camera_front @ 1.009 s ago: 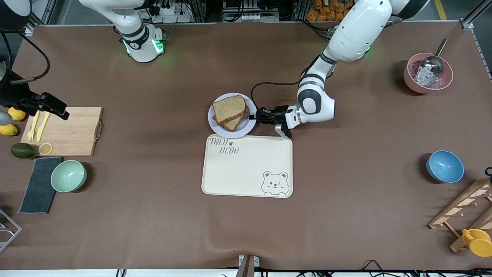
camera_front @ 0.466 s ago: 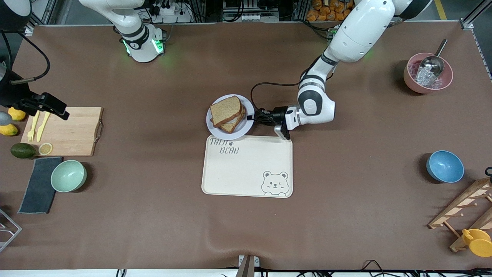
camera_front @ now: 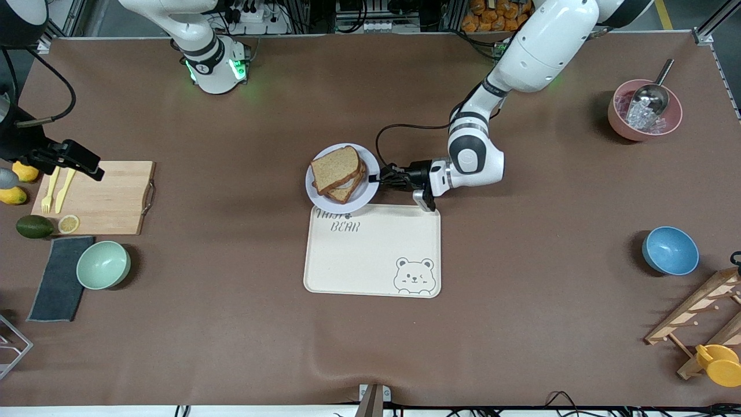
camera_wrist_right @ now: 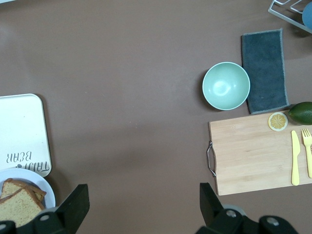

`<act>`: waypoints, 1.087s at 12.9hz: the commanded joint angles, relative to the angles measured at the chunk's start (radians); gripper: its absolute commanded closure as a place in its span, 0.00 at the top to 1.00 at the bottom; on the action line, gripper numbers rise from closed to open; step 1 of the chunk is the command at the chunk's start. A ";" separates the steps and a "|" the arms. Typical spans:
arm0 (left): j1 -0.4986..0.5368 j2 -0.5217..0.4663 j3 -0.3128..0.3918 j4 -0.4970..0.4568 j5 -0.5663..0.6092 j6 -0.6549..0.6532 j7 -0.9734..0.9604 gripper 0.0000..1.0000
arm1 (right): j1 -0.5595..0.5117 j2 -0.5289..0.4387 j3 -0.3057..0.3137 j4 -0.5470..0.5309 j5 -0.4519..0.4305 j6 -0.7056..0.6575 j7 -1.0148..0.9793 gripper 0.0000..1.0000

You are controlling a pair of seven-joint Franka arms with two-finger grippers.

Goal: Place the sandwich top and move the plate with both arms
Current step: 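Slide the plate with the left gripper onto the bear tray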

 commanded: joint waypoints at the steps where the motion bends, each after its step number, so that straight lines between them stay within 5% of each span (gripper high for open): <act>1: 0.013 -0.045 -0.018 -0.017 -0.046 -0.007 0.009 0.00 | 0.001 0.000 0.007 0.004 -0.025 -0.003 0.014 1.00; 14: 0.096 -0.105 -0.018 0.032 -0.074 -0.007 -0.112 0.00 | 0.005 0.005 0.009 0.003 -0.024 -0.010 0.016 1.00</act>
